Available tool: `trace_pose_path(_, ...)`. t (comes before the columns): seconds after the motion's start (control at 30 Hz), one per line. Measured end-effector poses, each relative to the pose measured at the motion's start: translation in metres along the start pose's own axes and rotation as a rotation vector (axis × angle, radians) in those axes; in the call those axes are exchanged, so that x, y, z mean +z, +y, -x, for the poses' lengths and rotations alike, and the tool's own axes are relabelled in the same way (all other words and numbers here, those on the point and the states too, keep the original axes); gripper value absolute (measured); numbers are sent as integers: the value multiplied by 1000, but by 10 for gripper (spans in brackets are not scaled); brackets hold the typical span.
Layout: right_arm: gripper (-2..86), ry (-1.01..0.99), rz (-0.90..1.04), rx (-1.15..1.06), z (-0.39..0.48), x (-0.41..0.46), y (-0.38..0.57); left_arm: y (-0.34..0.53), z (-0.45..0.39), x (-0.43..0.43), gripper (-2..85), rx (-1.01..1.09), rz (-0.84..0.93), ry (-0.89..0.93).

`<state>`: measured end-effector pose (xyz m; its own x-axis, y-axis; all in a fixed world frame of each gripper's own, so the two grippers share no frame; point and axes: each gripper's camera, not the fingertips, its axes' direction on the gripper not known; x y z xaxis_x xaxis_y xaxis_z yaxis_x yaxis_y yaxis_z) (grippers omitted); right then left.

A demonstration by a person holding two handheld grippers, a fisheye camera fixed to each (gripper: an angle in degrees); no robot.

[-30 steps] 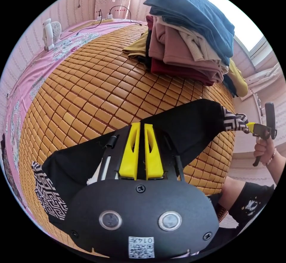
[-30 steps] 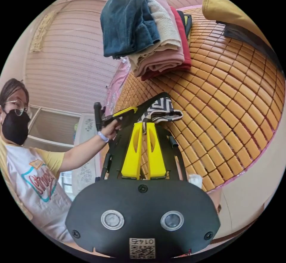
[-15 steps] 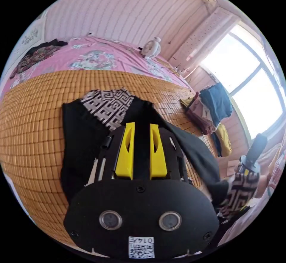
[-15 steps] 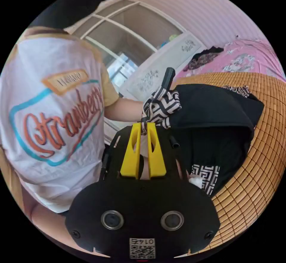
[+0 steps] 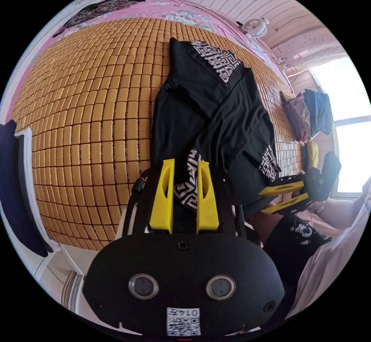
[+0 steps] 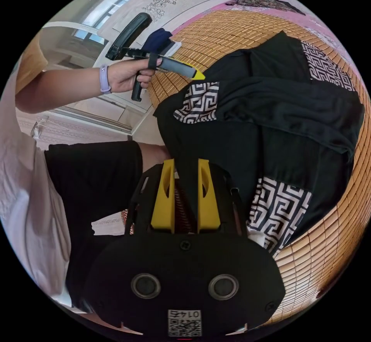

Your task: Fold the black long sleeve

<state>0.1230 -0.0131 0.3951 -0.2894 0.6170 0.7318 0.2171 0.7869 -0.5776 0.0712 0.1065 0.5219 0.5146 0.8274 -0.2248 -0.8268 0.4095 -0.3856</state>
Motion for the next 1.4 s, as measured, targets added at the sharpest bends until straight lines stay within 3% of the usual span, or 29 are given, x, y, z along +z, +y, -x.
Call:
trace_pose_path(0.17, 84, -26, -86, 110, -22, -17, -24, 6, -4, 20, 32, 87, 123, -114)
trace_pose_path(0.27, 80, -6, -101, 130, -27, -27, -29, 7, 5, 7, 0, 36, 146, -56)
trace_pose_path(0.5, 87, 58, -91, 166, -32, -38, -28, 27, 33, -9, 16, -60, 122, -51)
trace_pose_path(0.63, 95, 227, -196, 218, -65, -74, -32, 26, 60, -30, 25, -113, 40, -21)
trace_pose_path(0.73, 110, 374, -293, 314, -113, -112, -43, -2, 69, -51, 29, -17, -99, -65)
trace_pose_path(0.93, 112, 388, -514, 556, -221, -171, -83, -110, 97, -44, 88, 32, -280, 97)
trace_pose_path(1.1, 68, 386, -356, 609, -267, -170, -122, -176, 94, -13, 103, 57, -199, 23)
trace_pose_path(1.23, 18, 437, -263, 526, -264, -178, -137, -195, 106, -1, 10, -6, -112, 50)
trace_pose_path(1.3, 13, 449, -276, 520, -264, -188, -137, -202, 108, -2, -1, -13, -58, 35)
trace_pose_path(1.4, 9, 457, -368, 523, -260, -215, -131, -203, 105, -22, -8, 35, -135, 40)
